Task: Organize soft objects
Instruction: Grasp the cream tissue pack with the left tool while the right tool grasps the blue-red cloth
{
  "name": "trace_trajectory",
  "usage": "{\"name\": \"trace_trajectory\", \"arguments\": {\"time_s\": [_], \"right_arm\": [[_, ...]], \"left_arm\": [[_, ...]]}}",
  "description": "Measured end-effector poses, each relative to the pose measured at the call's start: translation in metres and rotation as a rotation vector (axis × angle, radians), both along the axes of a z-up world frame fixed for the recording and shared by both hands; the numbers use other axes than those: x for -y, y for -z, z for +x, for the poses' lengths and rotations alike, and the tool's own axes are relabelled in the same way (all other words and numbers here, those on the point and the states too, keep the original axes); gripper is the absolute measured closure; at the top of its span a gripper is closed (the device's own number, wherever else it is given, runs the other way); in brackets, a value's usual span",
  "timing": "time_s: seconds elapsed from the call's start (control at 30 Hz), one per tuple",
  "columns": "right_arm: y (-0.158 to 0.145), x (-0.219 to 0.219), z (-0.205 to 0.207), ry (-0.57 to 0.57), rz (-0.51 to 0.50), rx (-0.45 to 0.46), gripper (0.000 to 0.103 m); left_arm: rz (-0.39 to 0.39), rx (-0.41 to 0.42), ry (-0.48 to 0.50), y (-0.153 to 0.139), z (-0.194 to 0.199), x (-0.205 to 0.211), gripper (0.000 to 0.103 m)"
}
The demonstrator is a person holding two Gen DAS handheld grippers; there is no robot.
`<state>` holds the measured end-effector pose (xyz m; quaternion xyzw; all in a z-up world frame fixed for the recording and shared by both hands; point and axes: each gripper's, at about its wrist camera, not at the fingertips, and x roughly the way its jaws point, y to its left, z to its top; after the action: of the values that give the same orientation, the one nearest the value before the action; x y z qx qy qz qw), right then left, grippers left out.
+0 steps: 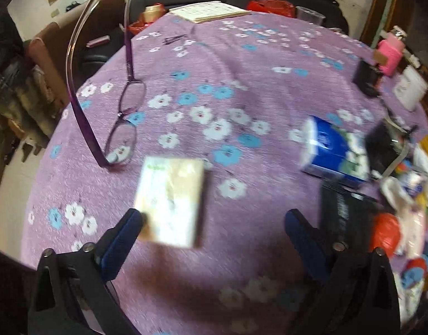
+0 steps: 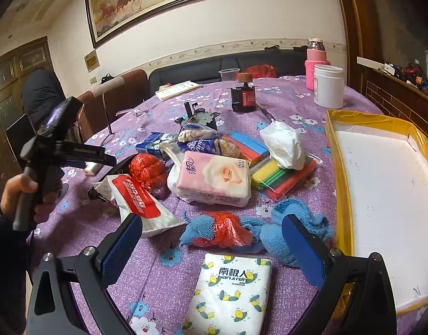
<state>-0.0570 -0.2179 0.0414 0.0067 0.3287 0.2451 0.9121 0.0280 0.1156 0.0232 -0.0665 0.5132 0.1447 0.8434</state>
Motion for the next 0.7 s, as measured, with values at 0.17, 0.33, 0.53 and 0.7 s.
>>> {"name": "trace_trajectory", "arguments": {"time_s": [0.17,0.33,0.53,0.7], "right_arm": [[0.0,0.001,-0.001,0.005,0.001,0.004,0.001],[0.0,0.0,0.0,0.001,-0.005,0.001,0.001],[0.0,-0.002,0.001,-0.016,-0.001,-0.004,0.001],[-0.004,-0.005,-0.006,-0.05,0.0,0.027,0.001]], "left_arm": [[0.075,0.013,-0.004,0.001,0.001,-0.004,0.031],[0.054,0.029,0.021,-0.008,-0.014,0.001,0.063],[0.0,0.038,0.119,-0.01,-0.044,0.029,0.067],[0.007,0.028,0.157,-0.003,-0.054,0.044,0.067]]}}
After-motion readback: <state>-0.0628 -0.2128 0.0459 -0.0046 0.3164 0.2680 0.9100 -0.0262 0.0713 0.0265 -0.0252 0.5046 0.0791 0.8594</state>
